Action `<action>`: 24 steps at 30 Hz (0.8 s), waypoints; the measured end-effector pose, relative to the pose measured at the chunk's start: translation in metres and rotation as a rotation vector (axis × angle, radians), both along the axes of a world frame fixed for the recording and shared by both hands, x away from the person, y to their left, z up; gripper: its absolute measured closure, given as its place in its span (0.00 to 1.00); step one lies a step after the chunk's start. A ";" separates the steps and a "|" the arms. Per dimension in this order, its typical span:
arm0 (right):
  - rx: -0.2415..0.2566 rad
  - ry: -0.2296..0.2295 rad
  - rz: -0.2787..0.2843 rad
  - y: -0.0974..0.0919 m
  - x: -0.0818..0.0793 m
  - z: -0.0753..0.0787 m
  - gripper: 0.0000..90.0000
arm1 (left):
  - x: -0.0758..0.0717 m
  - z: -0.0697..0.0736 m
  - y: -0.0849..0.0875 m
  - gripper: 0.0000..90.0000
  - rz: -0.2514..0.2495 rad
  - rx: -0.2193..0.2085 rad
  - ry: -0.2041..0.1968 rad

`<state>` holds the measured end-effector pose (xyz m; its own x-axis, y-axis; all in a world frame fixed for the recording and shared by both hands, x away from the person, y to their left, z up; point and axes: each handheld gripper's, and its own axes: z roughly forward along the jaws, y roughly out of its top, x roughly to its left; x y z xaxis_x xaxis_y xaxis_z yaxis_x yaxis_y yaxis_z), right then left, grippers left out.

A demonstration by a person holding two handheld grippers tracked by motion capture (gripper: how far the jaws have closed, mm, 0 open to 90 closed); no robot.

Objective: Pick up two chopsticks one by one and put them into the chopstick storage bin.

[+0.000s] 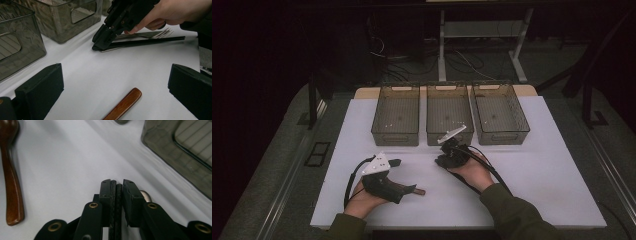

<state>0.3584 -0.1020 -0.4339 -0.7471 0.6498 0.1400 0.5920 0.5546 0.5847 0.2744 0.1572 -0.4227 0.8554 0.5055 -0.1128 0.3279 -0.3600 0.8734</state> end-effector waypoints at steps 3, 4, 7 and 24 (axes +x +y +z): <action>-0.005 -0.004 0.022 0.004 -0.002 0.000 0.85 | 0.000 0.000 0.000 0.00 0.000 0.000 0.000; -0.005 -0.004 0.022 0.004 -0.002 0.000 0.85 | 0.000 0.000 0.000 0.00 0.000 0.000 0.000; -0.003 -0.008 0.039 0.006 -0.004 -0.001 0.87 | 0.000 0.000 0.000 0.00 -0.001 0.000 -0.001; 0.065 -0.028 0.069 -0.003 -0.009 0.012 0.73 | 0.000 0.000 0.000 0.00 -0.002 0.002 0.000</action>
<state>0.3497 -0.1054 -0.4217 -0.7940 0.5867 0.1592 0.5367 0.5537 0.6366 0.2743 0.1572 -0.4229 0.8562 0.5044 -0.1117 0.3270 -0.3618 0.8730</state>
